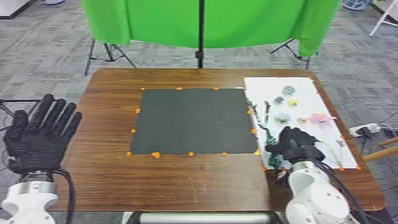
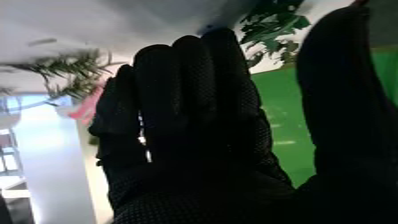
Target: Arrange flowers
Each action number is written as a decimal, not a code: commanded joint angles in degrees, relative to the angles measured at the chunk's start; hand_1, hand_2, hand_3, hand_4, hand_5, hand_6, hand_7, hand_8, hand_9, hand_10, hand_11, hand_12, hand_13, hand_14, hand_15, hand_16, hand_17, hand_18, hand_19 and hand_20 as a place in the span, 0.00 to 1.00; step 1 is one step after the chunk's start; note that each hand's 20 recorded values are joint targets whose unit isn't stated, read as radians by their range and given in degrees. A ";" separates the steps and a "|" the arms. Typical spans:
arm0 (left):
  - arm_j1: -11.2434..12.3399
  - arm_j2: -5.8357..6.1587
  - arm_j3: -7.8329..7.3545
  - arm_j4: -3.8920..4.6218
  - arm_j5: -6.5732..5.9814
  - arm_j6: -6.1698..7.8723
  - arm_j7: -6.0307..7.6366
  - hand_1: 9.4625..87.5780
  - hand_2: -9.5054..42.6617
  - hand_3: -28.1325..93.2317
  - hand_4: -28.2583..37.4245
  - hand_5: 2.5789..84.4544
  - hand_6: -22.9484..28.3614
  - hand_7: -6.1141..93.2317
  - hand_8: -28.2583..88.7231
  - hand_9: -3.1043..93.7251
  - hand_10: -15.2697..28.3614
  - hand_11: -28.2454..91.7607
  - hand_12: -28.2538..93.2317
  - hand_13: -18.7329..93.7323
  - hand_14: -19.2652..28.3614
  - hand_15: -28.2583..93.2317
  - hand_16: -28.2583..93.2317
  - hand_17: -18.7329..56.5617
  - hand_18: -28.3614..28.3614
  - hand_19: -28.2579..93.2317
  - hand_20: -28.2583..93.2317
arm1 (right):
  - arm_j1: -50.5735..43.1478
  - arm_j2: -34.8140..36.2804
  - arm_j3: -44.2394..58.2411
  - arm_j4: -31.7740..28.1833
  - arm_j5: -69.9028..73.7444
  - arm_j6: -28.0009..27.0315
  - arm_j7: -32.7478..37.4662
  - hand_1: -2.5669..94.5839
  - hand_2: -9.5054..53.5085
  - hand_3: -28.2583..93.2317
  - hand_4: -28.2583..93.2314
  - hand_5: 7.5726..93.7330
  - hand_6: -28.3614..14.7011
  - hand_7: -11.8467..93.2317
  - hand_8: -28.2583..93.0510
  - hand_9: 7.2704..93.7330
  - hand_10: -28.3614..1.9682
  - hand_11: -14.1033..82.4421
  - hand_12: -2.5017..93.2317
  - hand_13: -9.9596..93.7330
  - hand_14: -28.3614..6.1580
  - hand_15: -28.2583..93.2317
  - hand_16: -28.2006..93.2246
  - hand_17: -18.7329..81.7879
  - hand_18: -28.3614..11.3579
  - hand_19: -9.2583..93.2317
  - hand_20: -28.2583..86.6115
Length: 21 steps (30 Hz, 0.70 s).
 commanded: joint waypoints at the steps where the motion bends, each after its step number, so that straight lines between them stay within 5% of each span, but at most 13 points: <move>1: 1.01 -0.59 0.09 -0.06 -0.34 -0.17 -1.08 0.17 0.48 0.84 0.00 0.51 0.58 0.14 0.17 0.43 0.64 0.35 0.31 0.44 0.66 0.35 0.23 0.21 0.71 0.45 0.34 | -0.98 1.98 -4.12 5.51 -3.78 2.60 -0.21 0.59 0.00 0.74 0.00 0.68 0.60 0.53 0.27 0.62 0.39 0.69 0.36 0.64 0.37 0.83 0.47 0.47 0.11 0.91 0.62; 6: 1.04 -0.77 0.12 0.01 -0.47 -0.31 -1.16 0.17 0.48 0.84 0.00 0.51 0.58 0.14 0.17 0.43 0.64 0.35 0.31 0.44 0.66 0.35 0.23 0.21 0.71 0.46 0.34 | -1.46 1.29 -2.52 4.10 2.15 1.65 1.09 0.65 0.00 0.78 0.00 0.73 0.64 0.62 0.33 0.72 0.46 0.54 0.55 0.69 0.41 0.80 0.53 0.49 0.10 0.92 0.61; 21: 1.99 -0.96 -1.08 -0.22 -1.35 -0.15 -0.75 0.17 0.48 0.84 0.00 0.51 0.58 0.14 0.17 0.43 0.64 0.35 0.31 0.44 0.66 0.35 0.23 0.20 0.72 0.47 0.34 | 3.88 3.25 -1.67 -7.90 18.24 9.36 7.19 0.63 0.00 0.84 0.00 0.72 0.63 0.63 0.35 0.77 0.49 0.49 0.55 0.72 0.45 0.76 0.57 0.53 0.11 0.94 0.61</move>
